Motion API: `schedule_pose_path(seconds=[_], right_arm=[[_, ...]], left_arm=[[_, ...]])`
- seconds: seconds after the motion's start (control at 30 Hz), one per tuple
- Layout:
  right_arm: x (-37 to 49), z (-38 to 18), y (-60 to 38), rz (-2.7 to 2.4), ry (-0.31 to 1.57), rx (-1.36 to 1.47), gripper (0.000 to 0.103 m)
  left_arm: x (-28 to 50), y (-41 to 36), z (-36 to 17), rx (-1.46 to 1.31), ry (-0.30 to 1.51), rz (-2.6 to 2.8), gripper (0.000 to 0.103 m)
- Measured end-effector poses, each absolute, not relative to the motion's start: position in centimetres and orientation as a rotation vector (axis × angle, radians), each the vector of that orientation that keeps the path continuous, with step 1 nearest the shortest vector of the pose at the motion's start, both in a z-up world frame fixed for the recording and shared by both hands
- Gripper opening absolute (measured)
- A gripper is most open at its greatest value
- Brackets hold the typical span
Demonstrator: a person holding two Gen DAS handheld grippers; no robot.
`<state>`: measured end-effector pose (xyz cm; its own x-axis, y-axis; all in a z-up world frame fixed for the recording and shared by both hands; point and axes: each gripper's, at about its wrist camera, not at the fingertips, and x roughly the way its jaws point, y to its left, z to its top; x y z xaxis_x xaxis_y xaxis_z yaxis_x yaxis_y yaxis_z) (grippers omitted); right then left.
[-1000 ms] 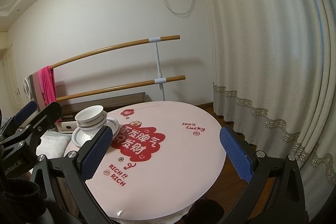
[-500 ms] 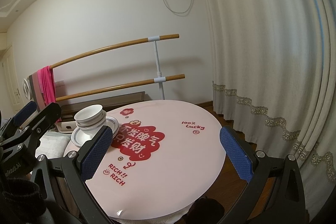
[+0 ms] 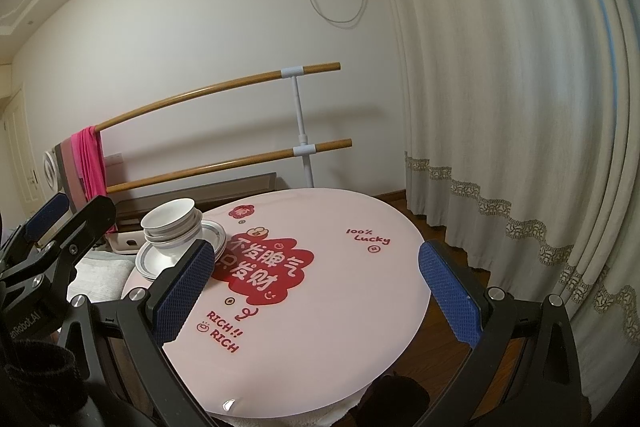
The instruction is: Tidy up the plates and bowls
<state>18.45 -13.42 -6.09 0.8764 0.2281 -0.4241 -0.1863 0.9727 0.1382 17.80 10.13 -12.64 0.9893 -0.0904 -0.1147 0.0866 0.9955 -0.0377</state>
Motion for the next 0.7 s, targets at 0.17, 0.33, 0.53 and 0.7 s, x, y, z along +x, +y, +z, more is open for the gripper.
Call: schedule_pose_path(seconds=[0.17,0.33,0.53,0.7], right_arm=[[18.45,-6.14,-13.42,0.218,0.456,0.096,0.103],[18.37,-6.18,-13.4,0.218,0.457,0.097,0.103],[18.36,-6.17,-13.38,0.218,0.457,0.097,0.103],[18.35,-6.17,-13.38,0.218,0.457,0.098,0.103]], left_arm=[[17.83,10.12,-12.77,-0.03,0.119,-0.09,0.102],[17.8,10.14,-12.72,-0.028,0.118,-0.089,0.102],[17.81,10.19,-12.72,-0.027,0.117,-0.089,0.102],[17.8,10.2,-12.74,-0.027,0.117,-0.09,0.102]])
